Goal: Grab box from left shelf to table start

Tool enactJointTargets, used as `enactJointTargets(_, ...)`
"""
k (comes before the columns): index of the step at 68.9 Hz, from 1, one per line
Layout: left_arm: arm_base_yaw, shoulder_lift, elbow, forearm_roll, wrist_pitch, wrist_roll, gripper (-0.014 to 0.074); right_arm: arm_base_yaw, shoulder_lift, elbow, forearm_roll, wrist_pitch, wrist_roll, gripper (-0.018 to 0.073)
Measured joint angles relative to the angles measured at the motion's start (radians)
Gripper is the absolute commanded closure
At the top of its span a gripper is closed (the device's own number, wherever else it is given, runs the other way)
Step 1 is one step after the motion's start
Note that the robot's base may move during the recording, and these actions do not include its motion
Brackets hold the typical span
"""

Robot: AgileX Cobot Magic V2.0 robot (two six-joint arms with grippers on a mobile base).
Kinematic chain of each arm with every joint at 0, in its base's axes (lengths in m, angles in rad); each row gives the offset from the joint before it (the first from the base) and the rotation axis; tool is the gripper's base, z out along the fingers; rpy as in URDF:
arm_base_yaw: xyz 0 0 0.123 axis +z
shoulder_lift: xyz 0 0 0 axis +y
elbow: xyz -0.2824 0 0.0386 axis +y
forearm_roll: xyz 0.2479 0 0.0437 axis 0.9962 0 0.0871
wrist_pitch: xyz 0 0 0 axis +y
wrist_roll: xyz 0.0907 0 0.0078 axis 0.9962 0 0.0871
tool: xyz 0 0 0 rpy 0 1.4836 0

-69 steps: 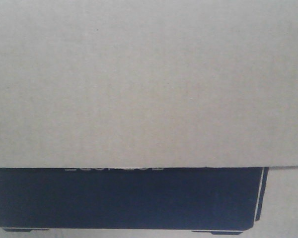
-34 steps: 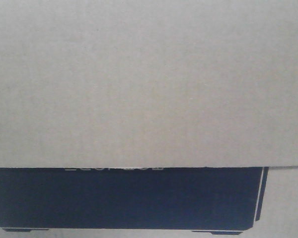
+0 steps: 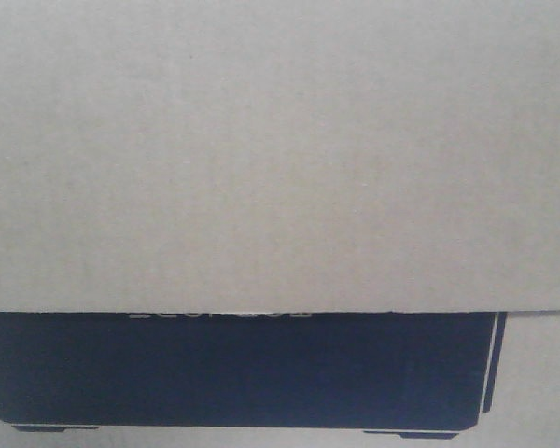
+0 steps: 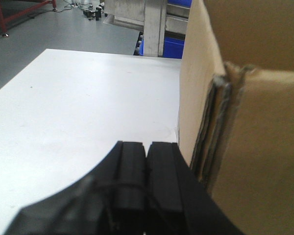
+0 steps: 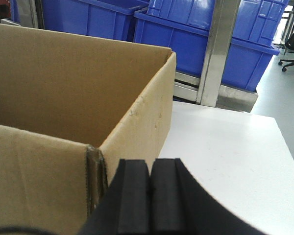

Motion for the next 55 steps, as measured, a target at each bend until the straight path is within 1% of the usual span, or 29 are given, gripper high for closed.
enactJointTargets(3,0.0,0.0,0.038,0.0,-0.041,0.0,0.0696,0.0,0.0,0.0,0.0,0.0,0.0,0.0502)
enactJointTargets(6,-0.004,0.0,0.084,0.0,-0.113,0.0,0.0696,0.0,0.0,0.0,0.0,-0.001,0.0,0.0502)
enactJointTargets(17,-0.024,0.0,0.225,0.002,-0.312,0.0,0.0696,0.0,0.0,0.0,0.0,-0.001,0.0,0.0502)
enactJointTargets(21,-0.031,0.0,0.248,0.002,-0.368,0.0,0.0696,0.0,0.0,0.0,0.0,-0.001,0.0,0.0502)
enactJointTargets(29,-0.049,0.0,0.255,0.004,-0.407,0.0,0.0696,0.0,0.0,0.0,0.0,-0.001,0.0,0.0502)
enactJointTargets(38,-0.065,0.0,0.255,0.004,-0.415,0.002,0.0696,0.0,0.0,0.0,0.0,-0.002,0.0,0.0502)
enactJointTargets(55,-0.066,0.0,0.255,0.004,-0.417,0.002,0.0696,0.0,0.0,0.0,0.0,-0.002,0.0,0.0502)
